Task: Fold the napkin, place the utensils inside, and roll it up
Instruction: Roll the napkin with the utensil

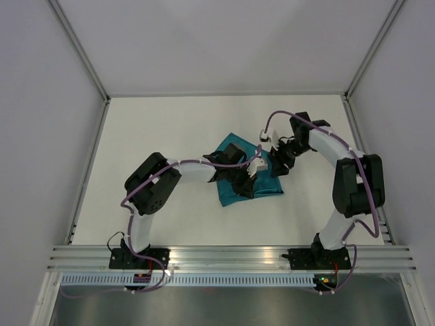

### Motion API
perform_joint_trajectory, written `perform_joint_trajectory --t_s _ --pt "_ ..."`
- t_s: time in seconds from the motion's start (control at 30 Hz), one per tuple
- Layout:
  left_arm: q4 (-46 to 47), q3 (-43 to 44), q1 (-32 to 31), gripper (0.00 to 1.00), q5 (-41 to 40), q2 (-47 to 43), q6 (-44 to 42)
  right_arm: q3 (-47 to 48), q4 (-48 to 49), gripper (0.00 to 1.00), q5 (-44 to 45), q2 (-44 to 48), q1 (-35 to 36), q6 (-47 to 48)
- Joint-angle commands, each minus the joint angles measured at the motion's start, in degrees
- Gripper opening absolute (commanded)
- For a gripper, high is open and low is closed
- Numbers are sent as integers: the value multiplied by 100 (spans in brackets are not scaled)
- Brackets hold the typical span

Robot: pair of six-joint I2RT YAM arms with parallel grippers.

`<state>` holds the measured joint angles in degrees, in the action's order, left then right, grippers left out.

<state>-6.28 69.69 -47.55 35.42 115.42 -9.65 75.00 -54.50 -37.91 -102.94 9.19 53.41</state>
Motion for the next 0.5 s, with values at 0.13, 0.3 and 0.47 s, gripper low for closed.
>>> perform_joint_trajectory --t_s 0.13,0.3,0.47 --pt "-1164 422 571 2 1256 921 332 -2065 2117 59 -217 1932 30 293" --pt "-1594 853 729 2 1775 1324 420 -3008 3129 61 108 2734 354 311" --pt "-1955 1257 800 2 1977 1606 437 -3948 4111 64 828 3385 1382 135"
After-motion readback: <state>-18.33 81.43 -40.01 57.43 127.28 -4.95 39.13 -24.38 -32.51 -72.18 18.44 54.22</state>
